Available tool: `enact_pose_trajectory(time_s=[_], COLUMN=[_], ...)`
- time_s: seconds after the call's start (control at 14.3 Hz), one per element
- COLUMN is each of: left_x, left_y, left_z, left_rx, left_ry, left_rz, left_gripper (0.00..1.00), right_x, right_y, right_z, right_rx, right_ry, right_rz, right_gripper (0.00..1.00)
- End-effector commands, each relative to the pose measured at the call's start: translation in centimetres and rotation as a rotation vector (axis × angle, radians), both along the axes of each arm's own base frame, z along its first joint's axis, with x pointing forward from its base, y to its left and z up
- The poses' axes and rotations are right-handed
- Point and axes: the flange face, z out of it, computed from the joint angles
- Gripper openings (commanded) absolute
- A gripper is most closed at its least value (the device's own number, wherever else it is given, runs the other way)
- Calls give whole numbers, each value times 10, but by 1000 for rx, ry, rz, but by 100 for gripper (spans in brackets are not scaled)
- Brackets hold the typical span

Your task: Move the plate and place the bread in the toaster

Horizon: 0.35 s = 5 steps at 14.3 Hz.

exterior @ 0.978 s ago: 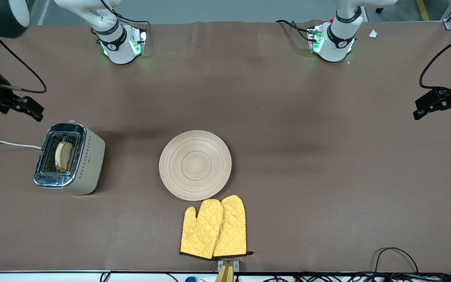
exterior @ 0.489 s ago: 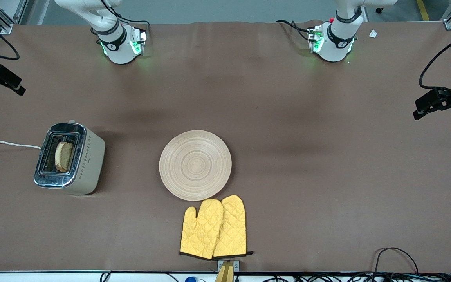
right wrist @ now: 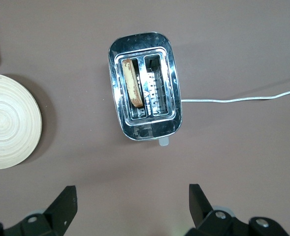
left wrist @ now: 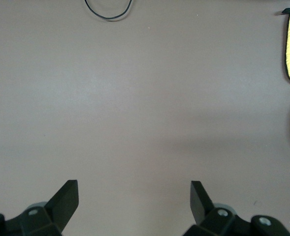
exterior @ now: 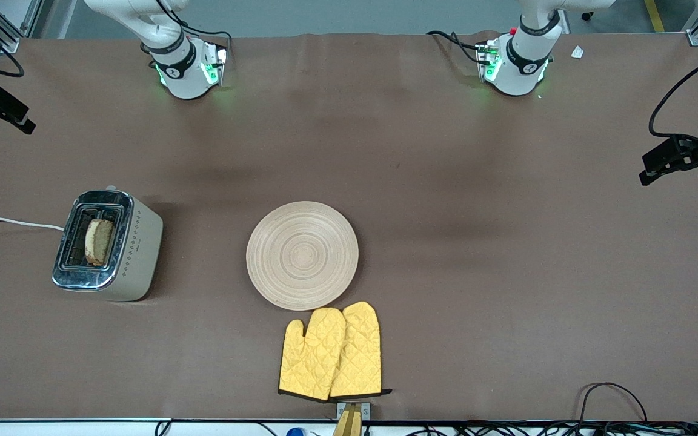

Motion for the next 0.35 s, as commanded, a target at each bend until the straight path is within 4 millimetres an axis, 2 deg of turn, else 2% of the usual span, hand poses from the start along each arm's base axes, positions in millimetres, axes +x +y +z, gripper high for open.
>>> enact_pose_trajectory(time_s=[0.0, 0.28], left_x=[-4, -4], left_y=[0, 0], left_z=[4, 4], left_rx=[-3, -3], left_ry=[-14, -14], left_rz=[11, 10], left_gripper=[100, 100], right_x=[-4, -4], right_y=[0, -1], right_z=[3, 2], right_rx=[18, 17], right_ry=[-1, 1], right_rz=[31, 81], right_gripper=[100, 100])
